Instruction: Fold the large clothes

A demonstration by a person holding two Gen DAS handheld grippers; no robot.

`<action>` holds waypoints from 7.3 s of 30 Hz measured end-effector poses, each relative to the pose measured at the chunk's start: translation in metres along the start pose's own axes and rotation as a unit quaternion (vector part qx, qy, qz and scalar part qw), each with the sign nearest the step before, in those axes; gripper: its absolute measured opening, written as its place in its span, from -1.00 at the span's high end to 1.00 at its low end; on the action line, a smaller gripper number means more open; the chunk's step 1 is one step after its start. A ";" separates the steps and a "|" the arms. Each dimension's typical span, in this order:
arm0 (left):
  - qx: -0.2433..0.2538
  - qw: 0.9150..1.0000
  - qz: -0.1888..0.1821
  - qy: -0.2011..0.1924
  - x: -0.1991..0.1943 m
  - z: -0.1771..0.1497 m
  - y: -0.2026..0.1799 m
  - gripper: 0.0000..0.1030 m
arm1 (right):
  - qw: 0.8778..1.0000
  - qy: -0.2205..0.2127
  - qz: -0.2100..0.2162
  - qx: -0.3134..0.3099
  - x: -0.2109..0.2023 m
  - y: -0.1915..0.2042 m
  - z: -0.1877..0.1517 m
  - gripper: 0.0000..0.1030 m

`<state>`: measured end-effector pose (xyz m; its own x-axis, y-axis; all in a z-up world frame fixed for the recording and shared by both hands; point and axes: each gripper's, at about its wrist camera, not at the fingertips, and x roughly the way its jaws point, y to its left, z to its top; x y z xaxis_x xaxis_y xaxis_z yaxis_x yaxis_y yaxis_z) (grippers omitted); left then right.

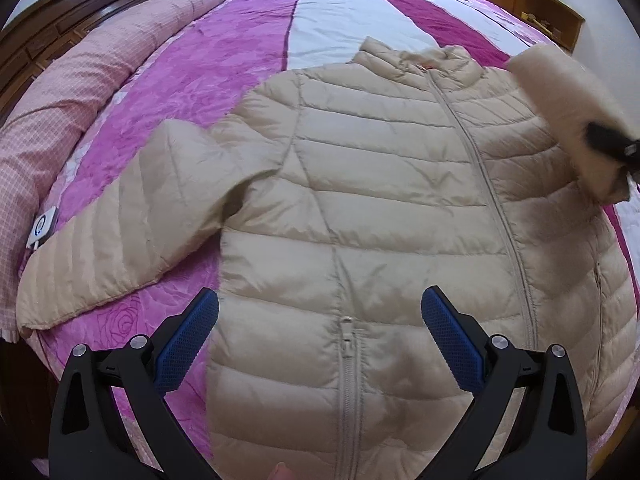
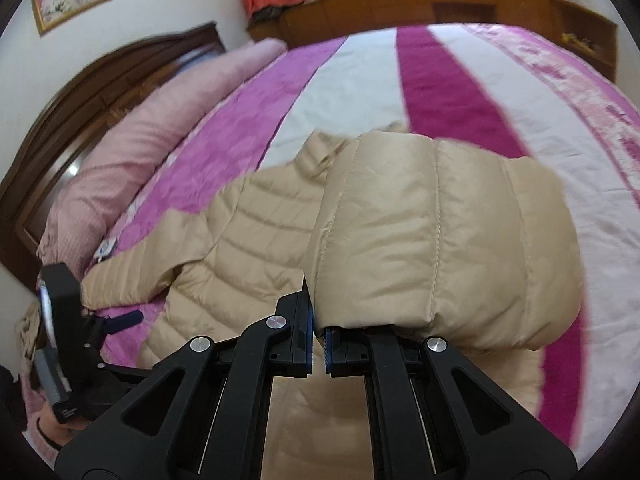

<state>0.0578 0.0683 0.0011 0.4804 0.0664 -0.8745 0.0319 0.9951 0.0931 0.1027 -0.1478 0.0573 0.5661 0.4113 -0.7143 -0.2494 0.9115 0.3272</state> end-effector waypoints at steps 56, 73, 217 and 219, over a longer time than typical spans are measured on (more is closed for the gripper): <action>0.260 0.962 -0.084 -0.028 0.017 0.081 -0.209 -0.90 | 0.966 -0.006 -0.163 0.203 -0.086 -0.151 -0.088 -0.48; 0.235 0.972 0.000 -0.010 0.067 0.078 -0.219 -0.91 | 0.963 -0.010 -0.155 0.222 -0.084 -0.166 -0.096 -0.48; -0.327 0.942 0.038 -0.058 0.052 -0.032 0.273 -0.49 | 0.983 0.099 -0.145 0.049 -0.031 -0.024 -0.112 -0.56; -0.322 0.943 0.047 -0.061 0.054 -0.034 0.273 -0.18 | 0.982 0.105 -0.147 0.049 -0.029 -0.024 -0.114 -0.56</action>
<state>0.0625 0.3461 -0.0365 0.5527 0.1864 -0.8123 -0.5367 0.8252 -0.1759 0.0030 -0.1803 -0.0005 0.4257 0.1329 -0.8950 -0.0174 0.9902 0.1388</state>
